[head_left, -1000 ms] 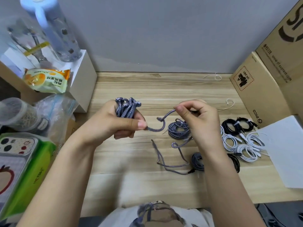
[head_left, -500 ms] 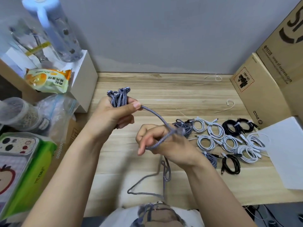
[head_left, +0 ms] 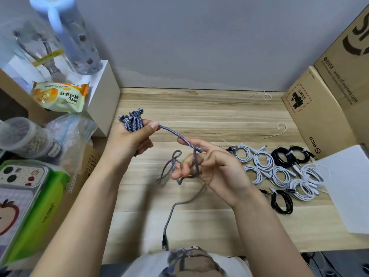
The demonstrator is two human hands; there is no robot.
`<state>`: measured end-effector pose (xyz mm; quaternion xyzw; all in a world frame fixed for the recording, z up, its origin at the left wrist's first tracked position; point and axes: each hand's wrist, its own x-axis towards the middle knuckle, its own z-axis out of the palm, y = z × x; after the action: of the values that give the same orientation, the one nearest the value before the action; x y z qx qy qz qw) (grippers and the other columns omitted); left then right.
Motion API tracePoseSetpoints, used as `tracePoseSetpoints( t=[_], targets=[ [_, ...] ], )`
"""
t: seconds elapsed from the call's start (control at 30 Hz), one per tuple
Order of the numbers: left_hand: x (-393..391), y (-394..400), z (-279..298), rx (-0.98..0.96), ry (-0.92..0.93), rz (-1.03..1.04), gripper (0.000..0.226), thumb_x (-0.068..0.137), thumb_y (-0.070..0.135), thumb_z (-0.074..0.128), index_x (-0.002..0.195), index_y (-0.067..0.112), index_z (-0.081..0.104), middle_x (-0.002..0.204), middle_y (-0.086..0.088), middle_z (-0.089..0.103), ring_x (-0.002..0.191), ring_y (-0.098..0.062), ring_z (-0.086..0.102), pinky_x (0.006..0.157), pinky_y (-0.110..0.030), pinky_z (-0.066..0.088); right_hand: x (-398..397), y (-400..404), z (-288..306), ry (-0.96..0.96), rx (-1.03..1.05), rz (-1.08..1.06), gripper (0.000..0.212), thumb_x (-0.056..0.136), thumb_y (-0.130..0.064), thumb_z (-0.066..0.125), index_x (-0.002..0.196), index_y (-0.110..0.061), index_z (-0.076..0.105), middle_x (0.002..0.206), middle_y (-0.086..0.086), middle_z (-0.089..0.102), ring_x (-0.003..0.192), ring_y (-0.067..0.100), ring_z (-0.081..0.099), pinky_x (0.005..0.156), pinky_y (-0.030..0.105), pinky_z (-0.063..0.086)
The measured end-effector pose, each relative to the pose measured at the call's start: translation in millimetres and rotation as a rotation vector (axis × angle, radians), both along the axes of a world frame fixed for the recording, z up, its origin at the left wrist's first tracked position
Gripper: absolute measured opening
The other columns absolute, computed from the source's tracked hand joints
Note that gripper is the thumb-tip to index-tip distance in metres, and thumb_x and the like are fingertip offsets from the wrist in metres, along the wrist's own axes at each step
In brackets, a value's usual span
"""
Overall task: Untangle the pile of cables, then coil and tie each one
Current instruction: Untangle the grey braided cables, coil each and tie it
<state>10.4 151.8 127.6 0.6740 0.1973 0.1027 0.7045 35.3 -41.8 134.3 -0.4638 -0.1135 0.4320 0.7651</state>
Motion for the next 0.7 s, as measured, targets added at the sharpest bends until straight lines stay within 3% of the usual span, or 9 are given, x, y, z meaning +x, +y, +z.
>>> tracePoseSetpoints(
  t=[0.07,0.13,0.2,0.3,0.37,0.47,0.57,0.7],
  targets=[
    [-0.6,-1.1,0.5,0.048,-0.009,-0.033,0.015,0.073,0.019,0.069,0.075,0.008,0.059,0.035,0.005,0.036,0.034,-0.009,0.033,0.047,-0.019,0.040,1.7,2.0,1.4,0.124,0.090,-0.055,0.060,0.058,-0.005,0.040,0.116,-0.002,0.053,0.073,0.018,0.063,0.062,0.032,0.065,0.073,0.037,0.055],
    [-1.7,-1.4,1.0,0.094,0.002,-0.061,0.017,0.073,0.017,0.074,0.075,0.008,0.059,0.036,0.003,0.040,0.034,-0.008,0.037,0.046,-0.021,0.036,3.7,1.6,2.4,0.142,0.051,-0.123,0.058,0.059,-0.006,0.040,0.115,-0.003,0.056,0.080,0.015,0.064,0.047,0.020,0.055,0.056,0.030,0.050],
    [-3.2,-2.4,2.1,0.124,0.029,-0.091,0.013,0.079,0.011,0.071,0.073,0.009,0.060,0.038,0.003,0.042,0.036,-0.007,0.039,0.043,-0.019,0.033,4.5,0.0,5.5,0.091,-0.047,-0.159,0.054,0.060,-0.008,0.039,0.110,-0.005,0.061,0.082,0.010,0.064,0.040,0.011,0.036,0.043,0.020,0.028],
    [-3.8,-4.9,4.4,0.176,0.080,-0.186,0.011,0.076,0.006,0.073,0.075,0.009,0.063,0.042,0.006,0.050,0.039,-0.005,0.042,0.039,-0.015,0.031,2.2,-0.8,12.9,-0.043,-0.153,-0.223,0.031,0.066,-0.011,0.048,0.090,-0.009,0.067,0.064,0.000,0.054,0.037,0.004,0.020,0.042,0.017,0.009],
    [-3.4,-7.5,2.0,0.293,0.162,-0.316,0.014,0.073,0.006,0.077,0.079,0.006,0.065,0.043,0.013,0.055,0.039,0.000,0.042,0.039,-0.012,0.032,0.1,-1.1,20.2,-0.138,-0.192,-0.323,0.007,0.069,-0.016,0.059,0.074,-0.013,0.063,0.052,-0.005,0.042,0.036,0.003,0.018,0.040,0.015,0.009],
    [-6.4,-14.8,-4.8,0.380,0.280,-0.557,0.013,0.077,0.006,0.075,0.079,-0.002,0.065,0.041,0.013,0.053,0.039,0.000,0.043,0.039,-0.011,0.033,-1.0,-2.4,29.5,-0.246,-0.123,-0.434,0.005,0.075,-0.014,0.061,0.077,-0.018,0.059,0.047,-0.014,0.040,0.037,0.002,0.021,0.039,0.015,0.014],
    [-13.2,-17.4,-9.2,0.215,0.319,-0.851,0.018,0.084,0.012,0.069,0.070,0.003,0.063,0.041,0.006,0.051,0.043,-0.015,0.041,0.043,-0.016,0.036,2.7,-4.6,30.7,-0.272,-0.086,-0.531,0.012,0.078,-0.011,0.057,0.084,-0.021,0.059,0.047,-0.015,0.037,0.038,0.001,0.022,0.039,0.017,0.016],
    [-19.5,-9.1,-6.3,-0.304,0.207,-1.230,0.029,0.086,0.042,0.063,0.072,0.018,0.067,0.041,0.013,0.041,0.038,-0.007,0.036,0.058,-0.022,0.046,8.9,-8.6,21.1,-0.264,-0.102,-0.601,0.011,0.080,-0.012,0.057,0.084,-0.022,0.058,0.048,-0.014,0.037,0.039,0.002,0.020,0.043,0.023,0.010]
  ],
)
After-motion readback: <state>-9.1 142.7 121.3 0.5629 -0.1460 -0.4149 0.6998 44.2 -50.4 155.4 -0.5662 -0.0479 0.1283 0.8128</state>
